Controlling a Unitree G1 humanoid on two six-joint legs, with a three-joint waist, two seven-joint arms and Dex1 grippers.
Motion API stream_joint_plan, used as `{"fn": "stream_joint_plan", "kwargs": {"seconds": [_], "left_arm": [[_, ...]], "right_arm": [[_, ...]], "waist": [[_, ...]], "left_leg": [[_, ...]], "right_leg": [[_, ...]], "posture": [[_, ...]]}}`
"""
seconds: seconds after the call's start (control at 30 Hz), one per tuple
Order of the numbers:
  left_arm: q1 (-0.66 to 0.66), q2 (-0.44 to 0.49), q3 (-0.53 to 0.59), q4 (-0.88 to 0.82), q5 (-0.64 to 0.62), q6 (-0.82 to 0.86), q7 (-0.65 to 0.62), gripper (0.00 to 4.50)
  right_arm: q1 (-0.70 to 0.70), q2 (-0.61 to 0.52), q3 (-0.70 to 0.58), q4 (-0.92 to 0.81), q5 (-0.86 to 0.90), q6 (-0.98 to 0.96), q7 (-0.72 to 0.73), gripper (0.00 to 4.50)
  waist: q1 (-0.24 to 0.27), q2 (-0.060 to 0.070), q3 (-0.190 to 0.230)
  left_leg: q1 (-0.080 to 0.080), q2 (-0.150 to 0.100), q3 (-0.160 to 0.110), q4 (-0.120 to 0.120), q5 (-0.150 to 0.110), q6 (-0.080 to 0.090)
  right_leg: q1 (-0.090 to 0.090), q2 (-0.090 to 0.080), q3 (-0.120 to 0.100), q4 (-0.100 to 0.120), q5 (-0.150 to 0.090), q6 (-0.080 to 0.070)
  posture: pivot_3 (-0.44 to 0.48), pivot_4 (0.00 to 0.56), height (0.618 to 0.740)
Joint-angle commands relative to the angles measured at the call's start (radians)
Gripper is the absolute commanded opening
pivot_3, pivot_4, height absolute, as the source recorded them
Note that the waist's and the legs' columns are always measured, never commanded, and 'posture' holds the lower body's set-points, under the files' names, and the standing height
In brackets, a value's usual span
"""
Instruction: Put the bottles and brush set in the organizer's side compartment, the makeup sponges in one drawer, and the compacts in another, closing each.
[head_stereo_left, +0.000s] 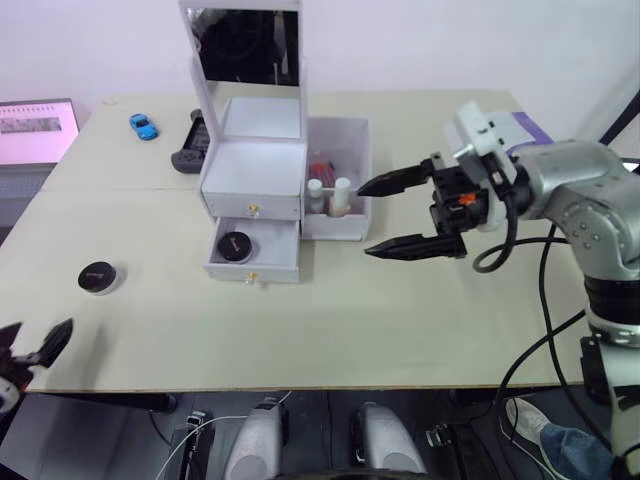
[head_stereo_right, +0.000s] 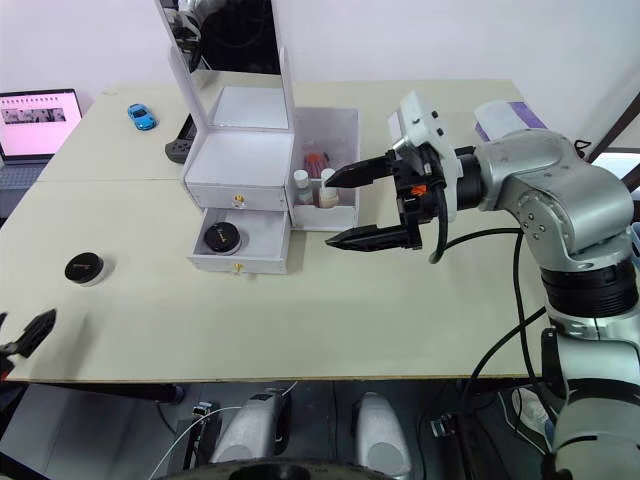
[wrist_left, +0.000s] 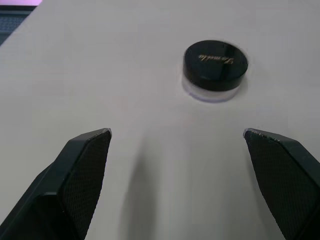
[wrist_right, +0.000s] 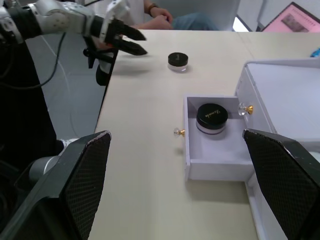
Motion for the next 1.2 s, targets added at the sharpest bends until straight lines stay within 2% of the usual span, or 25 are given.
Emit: {"fn": "stream_joint_plan", "kwargs": {"seconds": [0.03,0.27,0.63,0.73,0.77,0.8,1.03,1.2], "left_arm": [[-0.071,0.032,-0.043,-0.022,0.017,0.053,0.060,4.46],[-0.214,0.065,-0.142,0.052,0.064,0.170,0.135,4.46],[-0.326,0.099,-0.173,0.105,0.083,0.285,0.182,4.46],[-0.328,0.092,-0.185,0.096,0.088,0.323,0.196,3.68],[-0.329,0.097,-0.191,0.096,0.097,0.324,0.197,3.07],[-0.335,0.094,-0.185,0.097,0.095,0.330,0.205,2.67],[-0.350,0.101,-0.155,0.084,0.081,0.320,0.203,2.65],[-0.402,0.119,-0.159,-0.070,-0.004,0.275,0.090,2.65]], "right_arm": [[-0.032,-0.003,-0.012,-0.016,-0.003,-0.007,-0.002,4.50],[-0.036,-0.014,-0.028,-0.028,-0.004,0.001,-0.027,4.50],[-0.020,-0.034,-0.040,-0.041,-0.004,0.014,-0.052,4.50],[-0.025,-0.029,-0.035,-0.038,-0.007,0.013,-0.055,4.50],[-0.025,-0.029,-0.033,-0.036,-0.005,0.017,-0.054,4.50],[-0.025,-0.031,-0.028,-0.033,-0.012,0.013,-0.052,4.50],[-0.020,-0.037,-0.027,-0.030,-0.013,0.019,-0.050,4.50],[-0.024,-0.029,-0.024,-0.025,-0.012,0.022,-0.051,4.50]], "waist": [[-0.001,0.000,0.000],[-0.007,0.000,0.000],[-0.004,0.000,0.000],[-0.005,0.000,0.000],[-0.004,0.000,0.000],[-0.004,0.000,0.000],[-0.004,-0.001,0.000],[0.000,-0.004,0.002]], "left_leg": [[0.000,0.000,0.000,0.000,0.000,0.000],[0.001,0.000,0.004,-0.001,0.000,0.000],[0.001,0.001,0.014,-0.002,0.000,0.000],[0.001,0.001,0.016,-0.002,0.000,0.000],[0.001,0.001,0.017,-0.002,0.000,0.000],[0.001,0.001,0.017,-0.002,0.000,0.000],[0.001,0.001,0.018,-0.002,0.000,0.000],[0.000,0.001,0.019,-0.002,0.000,0.000]], "right_leg": [[0.000,0.001,0.000,0.000,0.000,0.001],[-0.002,0.004,0.001,0.001,0.002,0.004],[-0.004,0.004,0.006,0.001,0.004,0.007],[-0.005,0.004,0.009,0.001,0.005,0.008],[-0.006,0.004,0.010,0.001,0.005,0.009],[-0.006,0.004,0.011,0.001,0.005,0.009],[-0.008,0.003,0.016,0.001,0.006,0.010],[-0.009,0.002,0.017,0.001,0.006,0.010]], "posture": [[0.000,0.150,0.740],[0.000,0.150,0.740],[0.000,0.150,0.740],[0.000,0.150,0.740],[0.000,0.150,0.740],[0.000,0.150,0.740],[0.000,0.150,0.740],[0.000,0.150,0.740]]}}
